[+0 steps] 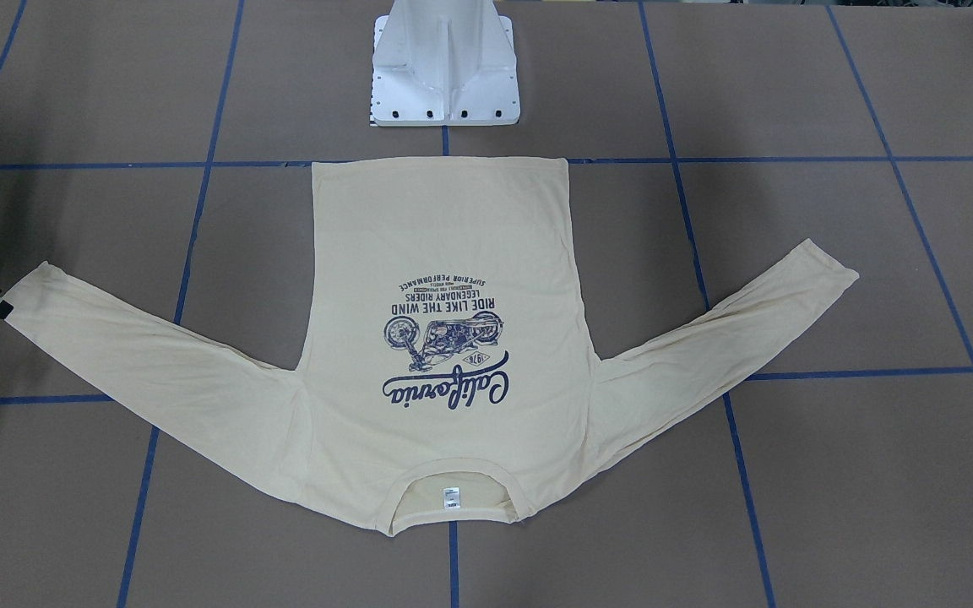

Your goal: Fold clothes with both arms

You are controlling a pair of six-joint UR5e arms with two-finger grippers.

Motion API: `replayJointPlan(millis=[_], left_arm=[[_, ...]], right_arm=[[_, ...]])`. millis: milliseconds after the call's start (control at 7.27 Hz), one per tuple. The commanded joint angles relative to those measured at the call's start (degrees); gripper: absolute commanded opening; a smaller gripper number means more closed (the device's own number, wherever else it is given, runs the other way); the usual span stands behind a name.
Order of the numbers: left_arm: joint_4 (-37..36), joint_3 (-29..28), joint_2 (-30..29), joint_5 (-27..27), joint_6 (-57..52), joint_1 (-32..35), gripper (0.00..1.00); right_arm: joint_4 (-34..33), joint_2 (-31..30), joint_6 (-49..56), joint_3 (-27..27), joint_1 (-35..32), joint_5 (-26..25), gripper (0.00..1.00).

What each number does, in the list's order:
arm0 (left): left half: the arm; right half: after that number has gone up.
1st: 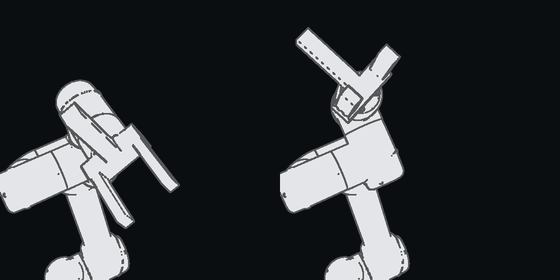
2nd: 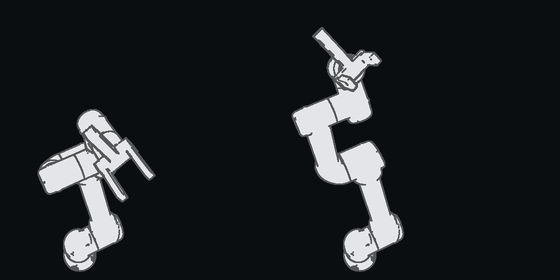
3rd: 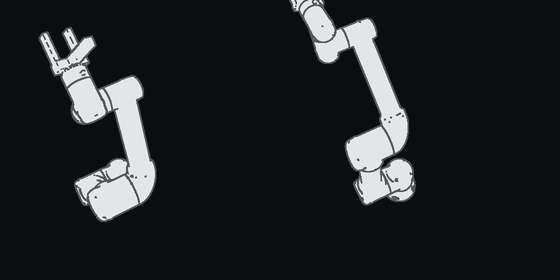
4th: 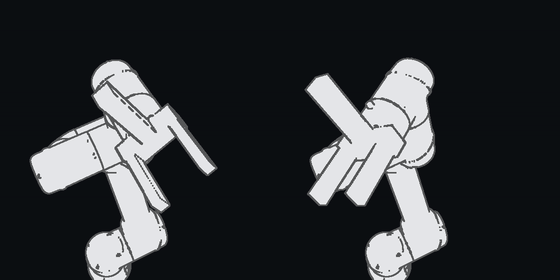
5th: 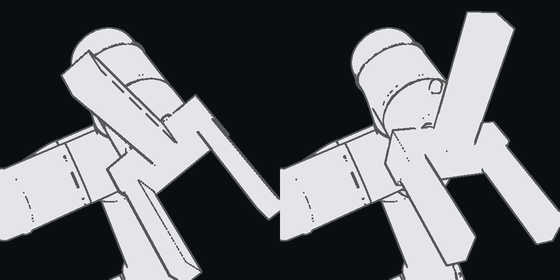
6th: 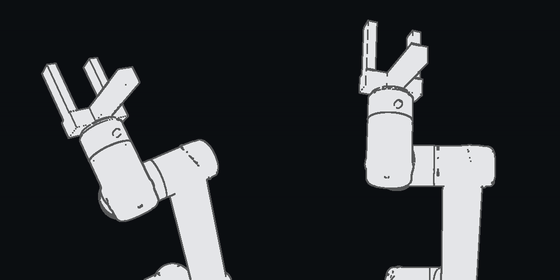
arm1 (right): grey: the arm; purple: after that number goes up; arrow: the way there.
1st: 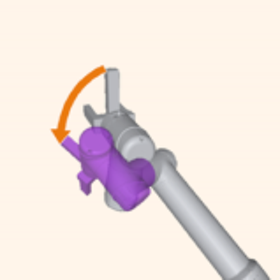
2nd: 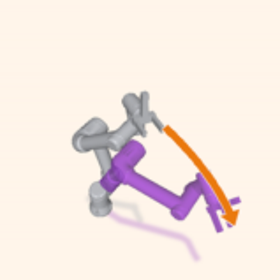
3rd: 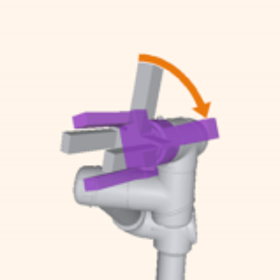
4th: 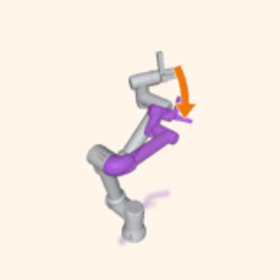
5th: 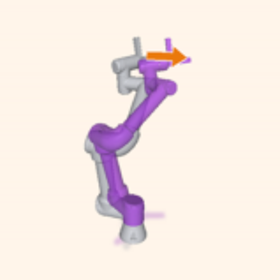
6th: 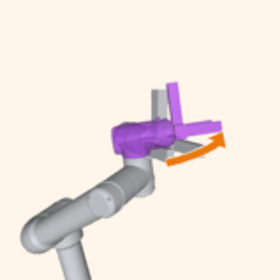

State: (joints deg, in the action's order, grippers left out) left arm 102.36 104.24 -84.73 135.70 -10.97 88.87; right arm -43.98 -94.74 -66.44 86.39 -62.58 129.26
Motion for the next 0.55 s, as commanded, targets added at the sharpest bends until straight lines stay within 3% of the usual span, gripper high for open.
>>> replayJointPlan(millis=[0, 413], left_arm=[[0.03, 0.08, 0.00, 0.00, -0.01, -0.01, 1.00], [0.03, 0.00, 0.00, 0.00, -0.10, -0.01, 1.00]], right_arm=[[0.04, -0.19, -0.45, -0.70, 0.79, -0.06, 0.92], [0.04, 0.25, -0.36, -1.58, 1.41, -0.15, 0.89]])
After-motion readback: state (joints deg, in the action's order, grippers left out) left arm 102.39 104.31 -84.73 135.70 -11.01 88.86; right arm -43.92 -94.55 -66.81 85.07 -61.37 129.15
